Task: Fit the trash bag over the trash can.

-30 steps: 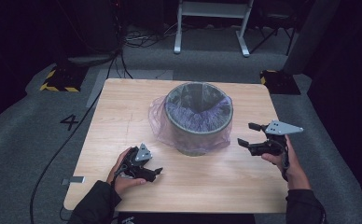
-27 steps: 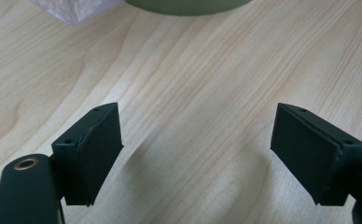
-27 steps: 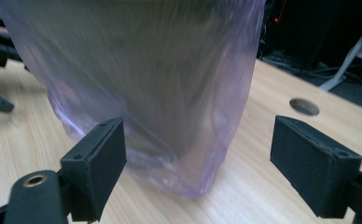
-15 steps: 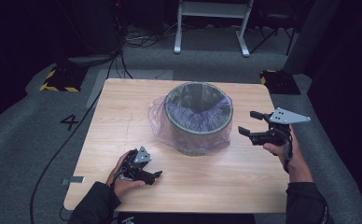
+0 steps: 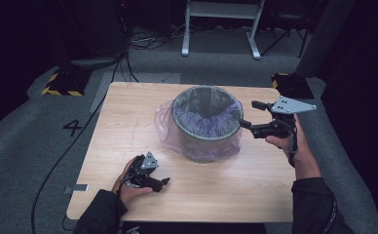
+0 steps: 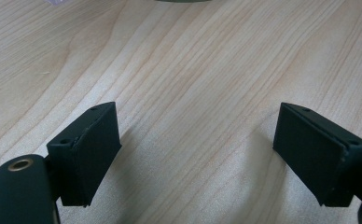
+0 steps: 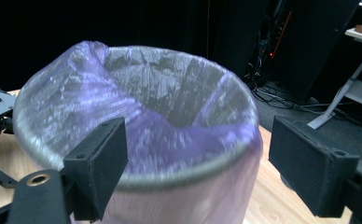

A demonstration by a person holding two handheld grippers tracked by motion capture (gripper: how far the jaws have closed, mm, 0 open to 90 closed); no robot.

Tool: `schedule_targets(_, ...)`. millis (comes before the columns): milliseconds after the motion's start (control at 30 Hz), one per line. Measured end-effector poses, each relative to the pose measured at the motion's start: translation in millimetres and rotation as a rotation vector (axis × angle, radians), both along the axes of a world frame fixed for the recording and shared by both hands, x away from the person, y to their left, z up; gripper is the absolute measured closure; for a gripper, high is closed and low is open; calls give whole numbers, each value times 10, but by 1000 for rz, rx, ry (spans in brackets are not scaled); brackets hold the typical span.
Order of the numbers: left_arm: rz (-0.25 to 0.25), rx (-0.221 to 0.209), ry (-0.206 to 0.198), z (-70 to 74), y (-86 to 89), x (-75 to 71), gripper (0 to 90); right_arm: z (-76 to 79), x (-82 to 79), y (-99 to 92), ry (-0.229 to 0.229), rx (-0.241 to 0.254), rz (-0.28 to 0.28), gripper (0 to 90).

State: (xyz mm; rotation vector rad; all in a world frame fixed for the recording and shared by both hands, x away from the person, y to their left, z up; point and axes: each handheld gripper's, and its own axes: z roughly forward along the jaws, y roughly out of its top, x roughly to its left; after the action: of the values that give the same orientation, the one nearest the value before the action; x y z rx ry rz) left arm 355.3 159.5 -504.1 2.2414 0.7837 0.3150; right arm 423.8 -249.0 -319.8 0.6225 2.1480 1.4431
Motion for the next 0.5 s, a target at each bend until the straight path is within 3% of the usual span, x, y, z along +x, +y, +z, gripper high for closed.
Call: schedule_targets(500,0,0,0,0,0,0,141,135,227,390,35,-50,1,187)
